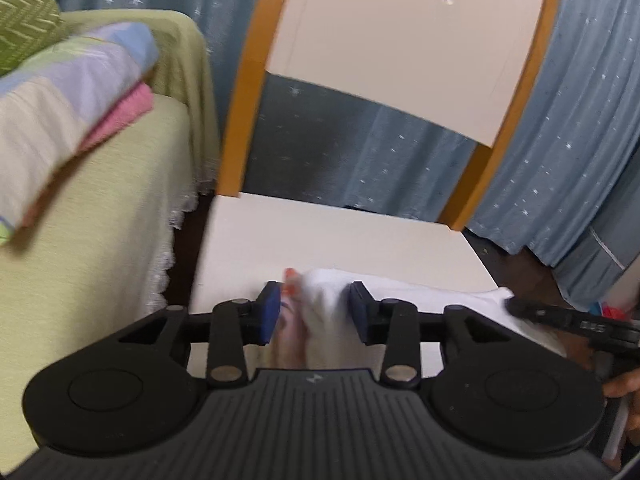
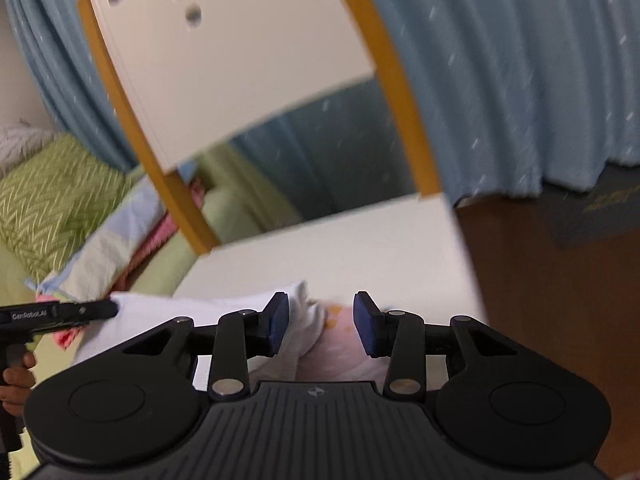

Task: Fold clothes
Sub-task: 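Lower the tank top onto the clothes stack and open both grippers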

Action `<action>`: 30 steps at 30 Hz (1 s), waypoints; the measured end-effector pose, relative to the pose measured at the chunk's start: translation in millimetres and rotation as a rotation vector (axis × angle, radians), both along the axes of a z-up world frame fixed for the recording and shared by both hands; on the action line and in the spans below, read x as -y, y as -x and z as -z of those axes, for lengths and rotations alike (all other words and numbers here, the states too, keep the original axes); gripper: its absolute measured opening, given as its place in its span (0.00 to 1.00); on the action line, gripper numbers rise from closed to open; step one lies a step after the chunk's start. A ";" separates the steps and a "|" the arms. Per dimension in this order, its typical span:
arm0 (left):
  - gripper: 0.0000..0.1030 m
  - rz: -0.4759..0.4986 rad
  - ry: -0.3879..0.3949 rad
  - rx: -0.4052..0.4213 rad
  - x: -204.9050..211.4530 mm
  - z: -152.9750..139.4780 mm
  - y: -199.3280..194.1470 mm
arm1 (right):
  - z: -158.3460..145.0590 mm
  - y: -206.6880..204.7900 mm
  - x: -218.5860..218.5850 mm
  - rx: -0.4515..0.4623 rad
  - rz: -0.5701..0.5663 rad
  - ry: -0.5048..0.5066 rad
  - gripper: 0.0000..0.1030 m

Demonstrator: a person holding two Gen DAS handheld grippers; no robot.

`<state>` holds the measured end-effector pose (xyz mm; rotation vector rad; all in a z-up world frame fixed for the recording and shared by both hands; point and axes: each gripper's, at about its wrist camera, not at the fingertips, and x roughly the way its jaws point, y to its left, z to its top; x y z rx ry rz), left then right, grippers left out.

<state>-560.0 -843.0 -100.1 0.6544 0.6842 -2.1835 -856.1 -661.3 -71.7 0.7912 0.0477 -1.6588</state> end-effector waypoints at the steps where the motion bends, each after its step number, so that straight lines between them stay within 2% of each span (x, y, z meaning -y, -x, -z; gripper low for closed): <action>1: 0.34 -0.023 0.010 0.004 -2.5 -5.9 -7.0 | -6.8 -2.4 -10.3 -0.025 0.020 0.024 0.39; 3: 0.22 -0.063 0.045 0.013 -13.2 -18.8 -21.4 | -21.8 -19.7 -36.5 -0.132 0.031 0.088 0.38; 4: 0.19 -0.082 0.067 0.019 -20.6 -25.8 -28.6 | -27.2 -32.3 -48.8 -0.184 0.014 0.116 0.38; 5: 0.15 -0.067 0.093 0.016 -32.5 -32.2 -34.2 | -30.5 -47.4 -60.1 -0.230 -0.015 0.137 0.38; 7: 0.14 -0.021 0.151 0.020 -60.0 -39.5 -38.9 | -29.9 -79.7 -75.0 -0.298 -0.083 0.152 0.30; 9: 0.14 0.045 0.226 0.035 -90.8 -39.4 -37.3 | -22.4 -110.6 -80.8 -0.361 -0.143 0.157 0.29; 12: 0.14 0.106 0.276 0.085 -118.1 -23.3 -27.7 | -6.1 -134.8 -74.4 -0.412 -0.165 0.144 0.29; 16: 0.14 0.076 0.239 0.158 -117.6 14.1 -20.6 | 21.5 -124.8 -65.4 -0.421 -0.106 0.103 0.28; 18: 0.15 0.076 0.261 0.147 -120.5 21.1 -24.2 | 20.7 -118.0 -68.3 -0.404 -0.098 0.100 0.28; 20: 0.15 0.077 0.254 0.143 -119.1 15.5 -27.3 | 15.1 -113.3 -70.5 -0.392 -0.084 0.082 0.29; 23: 0.15 0.071 0.269 0.137 -111.6 -3.8 -30.2 | -3.5 -96.9 -70.0 -0.290 -0.038 0.084 0.30; 27: 0.15 0.089 0.311 0.136 -92.6 -28.8 -13.8 | -22.1 -90.2 -38.2 -0.318 -0.045 0.082 0.29; 30: 0.15 0.126 0.310 0.150 -71.6 -32.6 12.3 | -24.5 -86.1 -5.5 -0.319 -0.061 0.043 0.27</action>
